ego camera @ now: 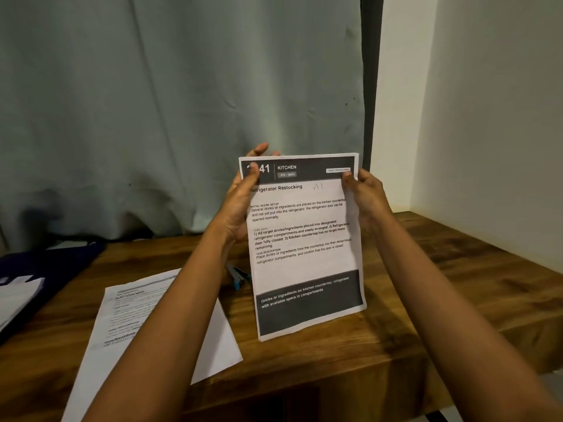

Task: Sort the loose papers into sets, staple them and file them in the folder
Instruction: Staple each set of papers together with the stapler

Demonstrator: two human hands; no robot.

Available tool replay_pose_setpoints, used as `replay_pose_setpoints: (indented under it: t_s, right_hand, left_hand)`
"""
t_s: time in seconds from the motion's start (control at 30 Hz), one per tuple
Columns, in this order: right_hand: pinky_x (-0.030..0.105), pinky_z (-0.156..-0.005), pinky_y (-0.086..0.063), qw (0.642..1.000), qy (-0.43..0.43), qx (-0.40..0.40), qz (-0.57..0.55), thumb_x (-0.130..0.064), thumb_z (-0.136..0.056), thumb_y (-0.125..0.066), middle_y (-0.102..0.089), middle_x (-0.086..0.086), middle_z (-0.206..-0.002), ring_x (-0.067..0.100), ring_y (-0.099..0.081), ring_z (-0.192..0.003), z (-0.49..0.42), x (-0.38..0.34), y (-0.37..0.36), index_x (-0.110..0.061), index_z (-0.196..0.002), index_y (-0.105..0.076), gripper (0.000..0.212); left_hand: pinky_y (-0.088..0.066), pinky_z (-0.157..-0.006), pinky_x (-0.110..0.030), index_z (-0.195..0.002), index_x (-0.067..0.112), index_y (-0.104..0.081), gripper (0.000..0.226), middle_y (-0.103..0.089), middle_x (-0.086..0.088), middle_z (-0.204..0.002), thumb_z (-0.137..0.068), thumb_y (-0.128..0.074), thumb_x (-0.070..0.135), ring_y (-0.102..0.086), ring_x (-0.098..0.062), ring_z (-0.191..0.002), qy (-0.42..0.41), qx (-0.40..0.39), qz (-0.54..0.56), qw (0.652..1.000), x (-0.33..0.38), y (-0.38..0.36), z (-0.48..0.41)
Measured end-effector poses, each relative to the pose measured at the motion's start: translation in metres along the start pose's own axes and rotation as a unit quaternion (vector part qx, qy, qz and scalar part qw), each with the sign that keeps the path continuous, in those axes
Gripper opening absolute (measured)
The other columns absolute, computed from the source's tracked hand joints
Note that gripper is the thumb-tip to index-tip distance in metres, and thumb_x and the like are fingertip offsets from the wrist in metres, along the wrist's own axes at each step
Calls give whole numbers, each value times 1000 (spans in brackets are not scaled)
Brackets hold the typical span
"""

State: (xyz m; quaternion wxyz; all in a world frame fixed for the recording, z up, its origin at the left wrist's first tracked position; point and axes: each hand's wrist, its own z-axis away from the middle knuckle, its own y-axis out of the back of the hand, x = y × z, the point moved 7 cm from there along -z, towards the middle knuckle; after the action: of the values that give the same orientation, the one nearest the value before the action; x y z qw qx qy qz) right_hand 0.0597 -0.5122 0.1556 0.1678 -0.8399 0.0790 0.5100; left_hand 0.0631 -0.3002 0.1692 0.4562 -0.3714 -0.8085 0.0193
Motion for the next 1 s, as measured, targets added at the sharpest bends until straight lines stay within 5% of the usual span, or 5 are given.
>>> replay_pose_setpoints:
  t_s: [0.2,0.47,0.67,0.8,1.0]
  right_hand:
    - [41,-100,-47,1000,-25,-2,-5,-18,-97,-52,-67,10,-116,23,-63,-106,-1,6,-5,-9,-116,-63,24]
    - [28,-86,-51,997,17,34,63,-20,-98,-52,-66,4,-110,23,-63,-107,-6,8,-8,-10,-117,-59,23]
    - [41,-118,-10,836,337,39,432,-13,-98,-44,-30,9,-154,25,-15,-146,13,-12,-43,-12,-143,-40,45]
    - [42,-117,-3,803,378,-105,449,-18,-101,-41,-58,9,-130,24,-31,-141,24,7,-84,-9,-119,-58,27]
    - [44,-115,-6,814,337,-104,462,-18,-99,-42,-64,5,-101,22,-57,-107,11,26,-79,-11,-96,-61,20]
  left_hand:
    - [-57,-84,-35,-101,16,-53,18,-69,0,-114,-101,-36,21,-66,-17,-105,-10,29,55,998,-3,4,-5]
    - [-56,-85,-37,-85,18,-49,21,-72,2,-104,-102,-37,17,-62,-20,-106,-13,85,94,992,-4,10,-11]
    - [-54,-86,-39,-84,18,-48,22,-68,0,-112,-103,-36,19,-65,-21,-97,13,138,78,987,-21,20,2]
    - [-51,-89,-41,-84,17,-46,23,-64,-3,-117,-103,-33,15,-64,-23,-97,24,159,91,983,-37,27,14]
    - [-46,-97,-47,-84,18,-44,23,-61,-3,-128,-103,-32,14,-62,-25,-104,50,202,128,970,-54,56,33]
